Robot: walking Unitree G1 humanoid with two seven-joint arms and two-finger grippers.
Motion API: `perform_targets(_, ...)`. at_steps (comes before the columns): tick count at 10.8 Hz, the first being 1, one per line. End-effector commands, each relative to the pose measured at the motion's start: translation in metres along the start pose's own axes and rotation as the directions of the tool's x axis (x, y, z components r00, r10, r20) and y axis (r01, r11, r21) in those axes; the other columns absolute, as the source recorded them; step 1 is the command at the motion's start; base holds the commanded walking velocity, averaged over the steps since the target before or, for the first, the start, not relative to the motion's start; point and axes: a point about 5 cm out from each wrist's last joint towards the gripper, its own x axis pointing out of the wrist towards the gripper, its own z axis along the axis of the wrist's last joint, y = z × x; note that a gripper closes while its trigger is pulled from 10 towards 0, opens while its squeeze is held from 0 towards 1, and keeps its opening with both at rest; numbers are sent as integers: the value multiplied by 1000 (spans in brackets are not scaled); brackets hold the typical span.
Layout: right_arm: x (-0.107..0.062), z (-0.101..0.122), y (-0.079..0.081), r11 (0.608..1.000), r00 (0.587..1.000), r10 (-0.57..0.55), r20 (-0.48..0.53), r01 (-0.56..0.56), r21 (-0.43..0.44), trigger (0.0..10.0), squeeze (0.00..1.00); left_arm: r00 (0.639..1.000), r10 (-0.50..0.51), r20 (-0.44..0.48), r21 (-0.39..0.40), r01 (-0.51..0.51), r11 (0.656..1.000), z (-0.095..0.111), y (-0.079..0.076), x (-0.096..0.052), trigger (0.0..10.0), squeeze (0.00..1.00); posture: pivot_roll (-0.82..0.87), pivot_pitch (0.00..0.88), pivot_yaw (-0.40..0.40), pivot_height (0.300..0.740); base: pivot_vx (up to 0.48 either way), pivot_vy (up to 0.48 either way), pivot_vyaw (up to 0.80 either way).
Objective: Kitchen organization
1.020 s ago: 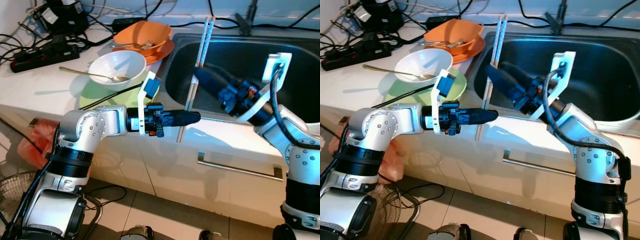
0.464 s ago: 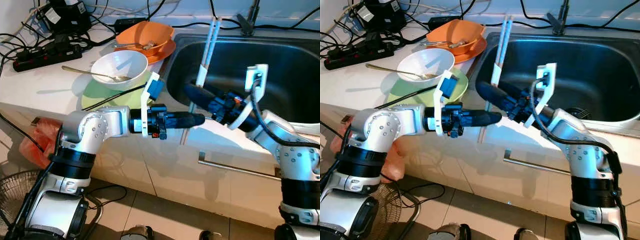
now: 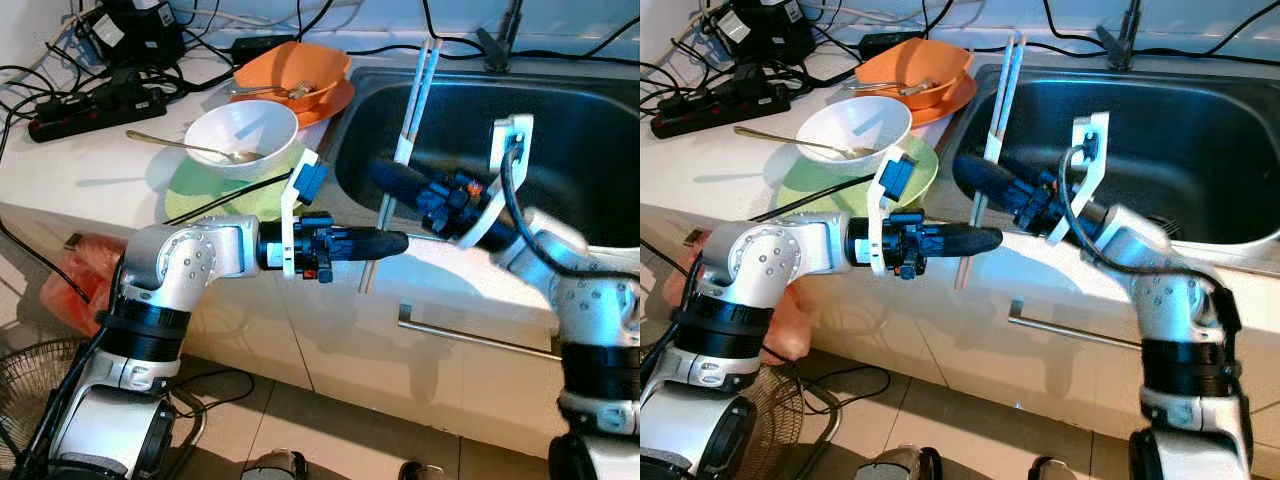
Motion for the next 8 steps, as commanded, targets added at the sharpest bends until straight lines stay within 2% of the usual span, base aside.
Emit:
perform_targets(1,2,2,1,1000,1000,11,-7,-11,-21,0,0,1000,-14,-7,18,14,1000,0,-3,-2,0,0,54,104,120,740,0,0,0)
perform_targets(5,2,5,-1,1000,1000,19,-17,-20,-20,0,0,1000,-18,-9,16,18,1000,-1,-3,-2,0,0,52,103,119,740,0,0,0)
perform_targets(8,1,5,-1,999,999,40,-33,-39,33,0,0,999,-31,-24,15,32,999,-5,-4,-3,0,0,50,103,118,740,0,0,0)
